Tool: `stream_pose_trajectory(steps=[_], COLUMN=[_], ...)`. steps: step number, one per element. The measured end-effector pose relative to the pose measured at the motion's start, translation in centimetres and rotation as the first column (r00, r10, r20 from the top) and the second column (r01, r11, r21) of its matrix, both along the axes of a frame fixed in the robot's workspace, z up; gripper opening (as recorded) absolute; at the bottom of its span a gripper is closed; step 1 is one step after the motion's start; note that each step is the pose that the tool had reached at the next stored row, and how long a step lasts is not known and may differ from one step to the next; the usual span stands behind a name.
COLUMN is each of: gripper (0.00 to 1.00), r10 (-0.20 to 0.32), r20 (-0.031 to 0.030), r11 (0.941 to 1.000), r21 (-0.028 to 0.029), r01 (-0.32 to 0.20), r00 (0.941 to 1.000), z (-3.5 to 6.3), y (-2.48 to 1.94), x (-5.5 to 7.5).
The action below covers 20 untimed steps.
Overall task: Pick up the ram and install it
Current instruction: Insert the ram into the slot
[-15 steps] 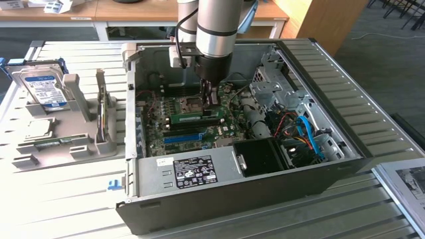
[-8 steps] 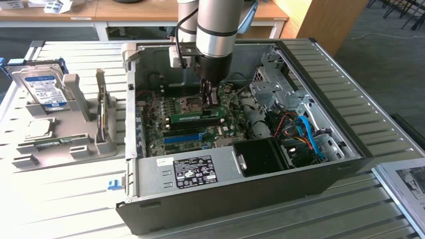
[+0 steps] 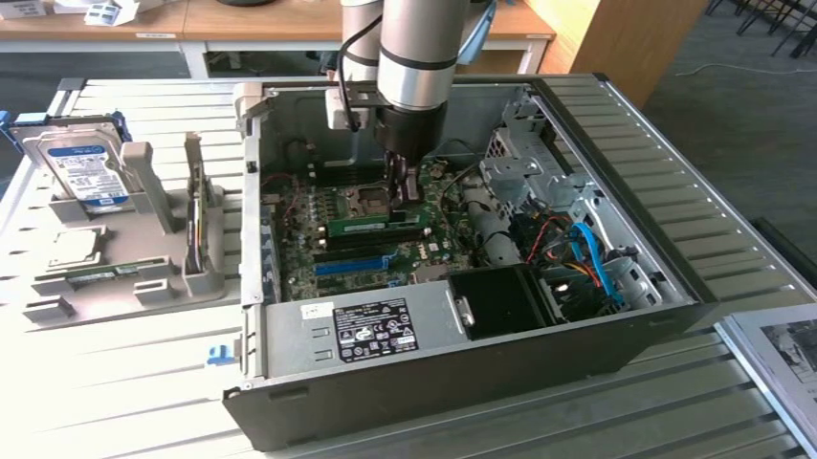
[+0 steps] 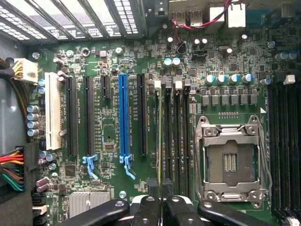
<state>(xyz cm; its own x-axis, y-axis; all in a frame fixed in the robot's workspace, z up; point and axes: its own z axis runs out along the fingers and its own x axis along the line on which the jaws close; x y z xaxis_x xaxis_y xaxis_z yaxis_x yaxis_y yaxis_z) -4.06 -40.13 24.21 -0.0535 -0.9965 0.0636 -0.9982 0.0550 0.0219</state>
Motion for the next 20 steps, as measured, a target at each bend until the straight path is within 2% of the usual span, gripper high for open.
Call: stream_pose_trajectory(steps=[12,20], gripper=[0.12,0.12], r10=[0.000,0.000], r20=[-0.0236,-0.0246], r11=[1.0000,1.0000], r21=[0.0000,0.0004], r01=[0.000,0.000], r00=[0.9997,0.9997], z=[0.00,-0.10], y=[0.00,0.01], x=[0.35,0.36])
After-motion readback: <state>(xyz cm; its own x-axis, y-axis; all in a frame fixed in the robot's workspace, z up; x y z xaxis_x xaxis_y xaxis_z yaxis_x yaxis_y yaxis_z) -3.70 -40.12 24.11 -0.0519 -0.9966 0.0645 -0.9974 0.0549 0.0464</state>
